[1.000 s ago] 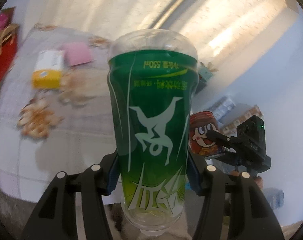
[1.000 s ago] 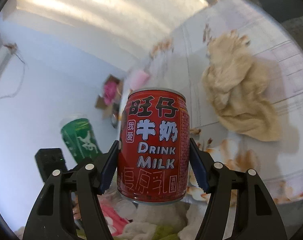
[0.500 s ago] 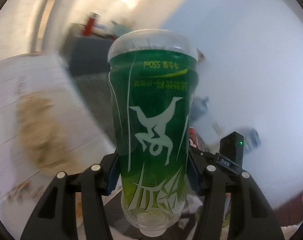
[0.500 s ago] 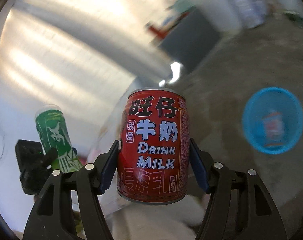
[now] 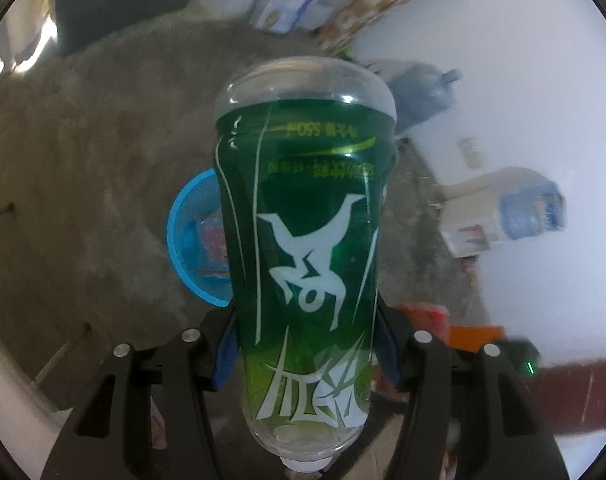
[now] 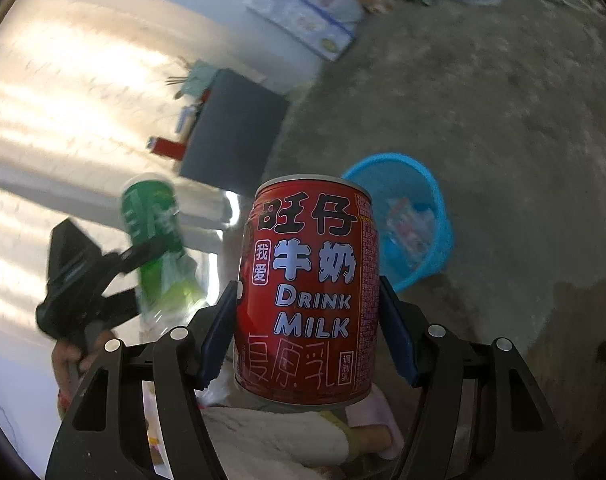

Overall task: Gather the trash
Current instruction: 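Carry the green bottle and red can toward the blue wastebasket, then open the left gripper to drop the green bottle into the wastebasket while the right gripper holds the can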

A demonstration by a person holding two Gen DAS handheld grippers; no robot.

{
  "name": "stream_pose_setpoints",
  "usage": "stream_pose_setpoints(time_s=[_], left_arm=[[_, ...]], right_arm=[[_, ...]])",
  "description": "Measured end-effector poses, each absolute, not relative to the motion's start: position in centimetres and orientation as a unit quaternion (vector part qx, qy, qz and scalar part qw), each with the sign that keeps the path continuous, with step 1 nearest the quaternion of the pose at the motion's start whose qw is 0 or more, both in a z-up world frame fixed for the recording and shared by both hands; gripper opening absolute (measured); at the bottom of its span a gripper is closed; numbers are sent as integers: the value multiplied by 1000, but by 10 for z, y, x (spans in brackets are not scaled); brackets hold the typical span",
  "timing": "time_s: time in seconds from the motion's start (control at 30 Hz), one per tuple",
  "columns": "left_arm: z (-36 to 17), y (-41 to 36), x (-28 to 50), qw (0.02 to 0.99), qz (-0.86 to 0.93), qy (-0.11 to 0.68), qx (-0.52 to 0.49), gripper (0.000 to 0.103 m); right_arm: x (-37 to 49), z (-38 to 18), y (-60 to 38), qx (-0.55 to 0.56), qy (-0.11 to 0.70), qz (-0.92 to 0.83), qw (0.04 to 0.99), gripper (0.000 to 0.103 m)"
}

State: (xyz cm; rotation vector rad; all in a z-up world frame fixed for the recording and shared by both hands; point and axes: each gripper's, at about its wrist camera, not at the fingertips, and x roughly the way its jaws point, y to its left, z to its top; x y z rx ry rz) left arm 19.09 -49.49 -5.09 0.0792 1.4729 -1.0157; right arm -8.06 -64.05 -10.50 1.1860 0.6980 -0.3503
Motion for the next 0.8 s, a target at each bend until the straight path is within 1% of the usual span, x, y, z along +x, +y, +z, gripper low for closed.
stream_pose_setpoints(time_s=[0.03,0.07,0.1,0.2,0.27,0.5,0.8], left_arm=[[-66,-508,192,624,-432,650,42,61],[-81,-519,194,624,-418,657,55,70],[-96,-528,199,631,-398,663,64,72],[-124,-533,211,639,-361,674,85,73],[-130,-528,215,641,-351,678,80,73],[-116,-500,224,662,-351,656,93,73],[-55,-450,218,670,-390,630,52,73]], right_arm=[[-82,-111,-644,549,322,-163,754,63],[-81,-116,-650,553,324,-165,750,63],[-80,-121,-655,558,326,-166,745,63],[-78,-131,-660,566,331,-165,736,63],[-66,-135,-663,569,335,-163,733,63],[-66,-142,-655,569,346,-154,730,63],[-40,-151,-651,544,375,-156,734,63]])
